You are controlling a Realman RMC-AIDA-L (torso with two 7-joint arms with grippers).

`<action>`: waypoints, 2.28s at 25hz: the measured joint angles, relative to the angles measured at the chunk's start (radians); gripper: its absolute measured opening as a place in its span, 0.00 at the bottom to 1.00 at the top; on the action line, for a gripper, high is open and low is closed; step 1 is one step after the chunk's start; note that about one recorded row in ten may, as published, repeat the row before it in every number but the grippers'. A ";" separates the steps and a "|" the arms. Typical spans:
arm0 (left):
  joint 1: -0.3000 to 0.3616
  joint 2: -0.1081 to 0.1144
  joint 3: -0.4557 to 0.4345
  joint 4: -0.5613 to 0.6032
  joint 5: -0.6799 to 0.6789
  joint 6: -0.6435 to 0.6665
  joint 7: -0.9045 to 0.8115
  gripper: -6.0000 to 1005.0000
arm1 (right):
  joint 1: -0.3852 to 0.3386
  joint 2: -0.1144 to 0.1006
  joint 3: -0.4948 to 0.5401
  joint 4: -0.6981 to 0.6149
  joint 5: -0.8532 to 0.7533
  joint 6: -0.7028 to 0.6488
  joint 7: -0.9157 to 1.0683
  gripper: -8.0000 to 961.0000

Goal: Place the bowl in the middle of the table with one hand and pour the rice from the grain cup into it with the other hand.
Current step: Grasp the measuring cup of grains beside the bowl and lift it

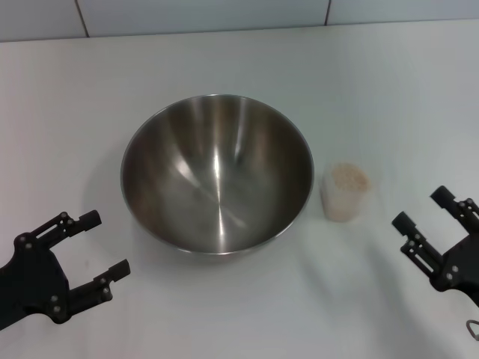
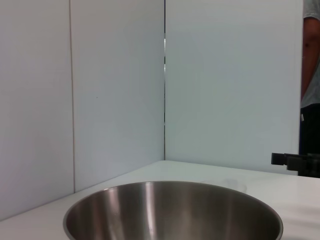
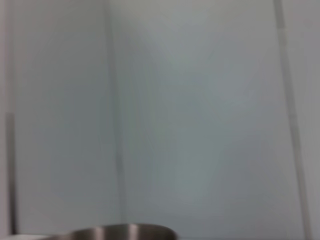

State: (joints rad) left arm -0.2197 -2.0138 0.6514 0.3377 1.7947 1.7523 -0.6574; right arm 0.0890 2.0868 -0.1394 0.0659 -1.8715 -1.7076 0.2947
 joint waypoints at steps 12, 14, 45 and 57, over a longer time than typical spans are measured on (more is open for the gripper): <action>0.011 0.008 -0.004 0.000 0.000 0.004 -0.002 0.80 | -0.021 0.001 0.173 0.109 0.003 0.171 -0.093 0.75; 0.011 0.010 -0.004 0.000 0.000 0.007 -0.002 0.80 | -0.020 0.001 0.177 0.111 0.003 0.182 -0.094 0.75; 0.010 0.003 -0.007 0.000 -0.003 0.012 -0.012 0.80 | 0.093 -0.002 0.180 0.095 0.003 0.312 -0.095 0.73; 0.011 0.000 -0.010 0.000 -0.009 0.013 -0.013 0.80 | 0.132 -0.002 0.205 0.082 0.003 0.358 -0.095 0.72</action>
State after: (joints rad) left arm -0.2090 -2.0135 0.6416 0.3374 1.7856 1.7654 -0.6701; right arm 0.2210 2.0847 0.0654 0.1475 -1.8683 -1.3501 0.1995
